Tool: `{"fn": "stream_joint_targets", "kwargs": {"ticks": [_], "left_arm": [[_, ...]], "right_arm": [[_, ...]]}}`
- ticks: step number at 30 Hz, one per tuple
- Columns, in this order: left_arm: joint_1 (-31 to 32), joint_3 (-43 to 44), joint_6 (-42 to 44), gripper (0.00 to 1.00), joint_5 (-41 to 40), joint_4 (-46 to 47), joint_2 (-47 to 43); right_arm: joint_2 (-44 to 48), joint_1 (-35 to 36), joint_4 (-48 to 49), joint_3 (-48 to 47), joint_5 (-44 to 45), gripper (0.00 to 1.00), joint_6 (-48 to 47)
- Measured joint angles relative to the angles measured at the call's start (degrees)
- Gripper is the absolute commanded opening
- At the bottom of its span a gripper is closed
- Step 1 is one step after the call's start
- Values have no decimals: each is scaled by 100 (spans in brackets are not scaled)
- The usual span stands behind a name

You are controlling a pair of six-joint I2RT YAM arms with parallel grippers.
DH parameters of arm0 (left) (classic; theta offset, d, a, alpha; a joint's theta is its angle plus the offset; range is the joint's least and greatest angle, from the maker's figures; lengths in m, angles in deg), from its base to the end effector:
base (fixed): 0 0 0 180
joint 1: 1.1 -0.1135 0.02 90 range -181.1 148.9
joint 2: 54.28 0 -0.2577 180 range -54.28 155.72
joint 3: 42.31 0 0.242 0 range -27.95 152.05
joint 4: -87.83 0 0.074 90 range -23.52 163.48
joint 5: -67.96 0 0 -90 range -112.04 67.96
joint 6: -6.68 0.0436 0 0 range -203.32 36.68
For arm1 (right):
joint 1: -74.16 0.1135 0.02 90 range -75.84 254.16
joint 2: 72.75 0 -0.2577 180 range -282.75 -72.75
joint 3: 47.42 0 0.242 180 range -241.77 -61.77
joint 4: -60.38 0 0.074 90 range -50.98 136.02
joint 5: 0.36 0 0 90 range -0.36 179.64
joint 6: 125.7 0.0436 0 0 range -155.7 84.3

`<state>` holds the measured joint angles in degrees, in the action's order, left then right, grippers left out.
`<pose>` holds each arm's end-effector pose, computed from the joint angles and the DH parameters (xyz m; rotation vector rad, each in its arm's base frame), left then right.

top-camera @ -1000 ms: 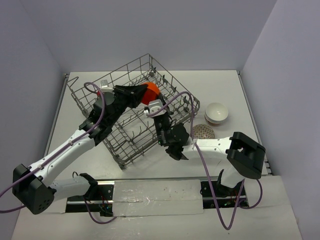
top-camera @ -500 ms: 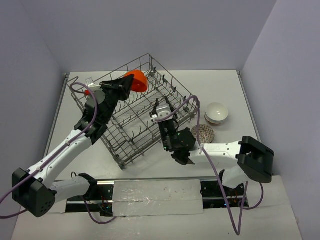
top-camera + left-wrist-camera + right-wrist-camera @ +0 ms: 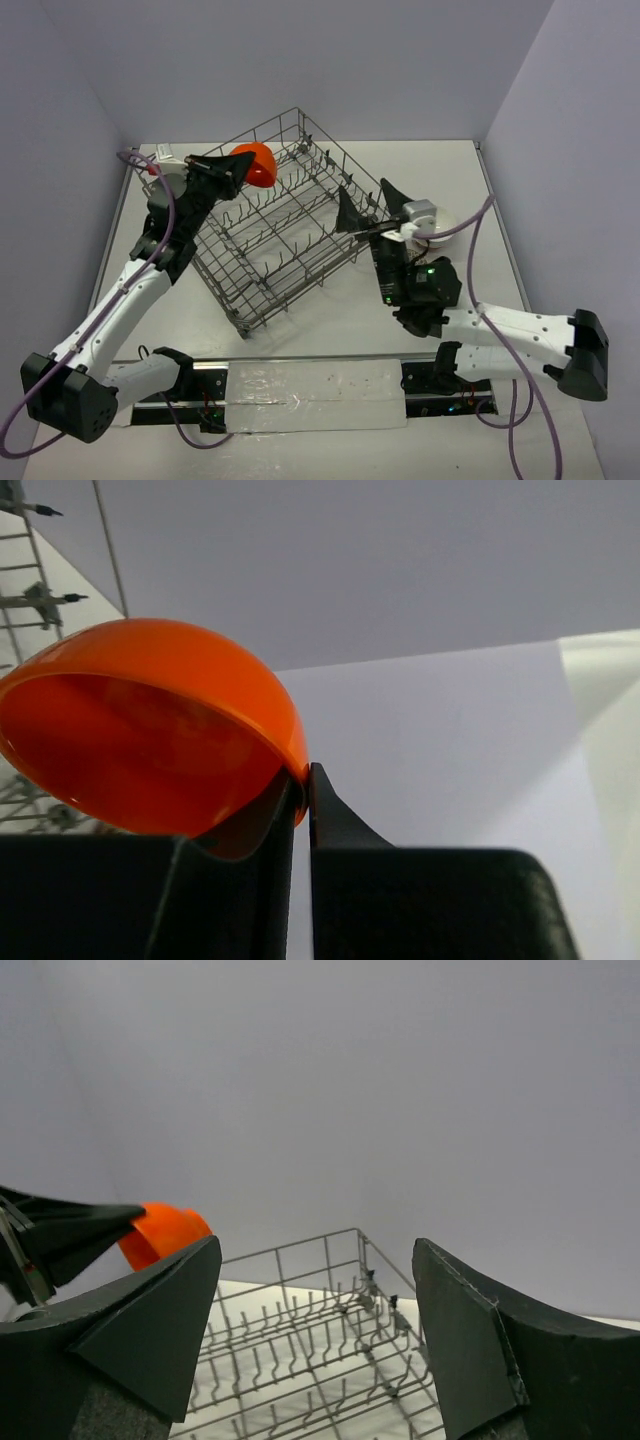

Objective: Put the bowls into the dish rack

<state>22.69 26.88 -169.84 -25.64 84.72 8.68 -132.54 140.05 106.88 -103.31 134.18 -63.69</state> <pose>0.2397 -0.1027 0.3757 -0.9401 1.4330 -1.4537 0.1133 0.1784 0.3909 -0.0734 1.0687 0.2761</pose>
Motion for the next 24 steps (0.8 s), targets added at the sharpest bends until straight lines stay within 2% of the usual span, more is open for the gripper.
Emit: {"fn": "stream_joint_targets", "kwargs": {"ticks": [3,7,13,19,24], "left_arm": [[-448,26,577,0,737,-212,-55],[-940,26,1215,0,1825,-385,-66],[-1047,-271,1683,0,2898,-417,-66],[-1040,-1038,1552,0,3195,-354,-44],[-964,-1274,1436,0,3176,-321,-46]], "right_arm": [[651,-92,-612,116,-170,86,527],[1261,-260,-1554,223,-431,93,1172],[1764,-367,-2391,442,-667,93,1714],[1843,-393,-2723,562,-669,93,1937],[1840,-411,-2782,562,-669,93,1967]]}}
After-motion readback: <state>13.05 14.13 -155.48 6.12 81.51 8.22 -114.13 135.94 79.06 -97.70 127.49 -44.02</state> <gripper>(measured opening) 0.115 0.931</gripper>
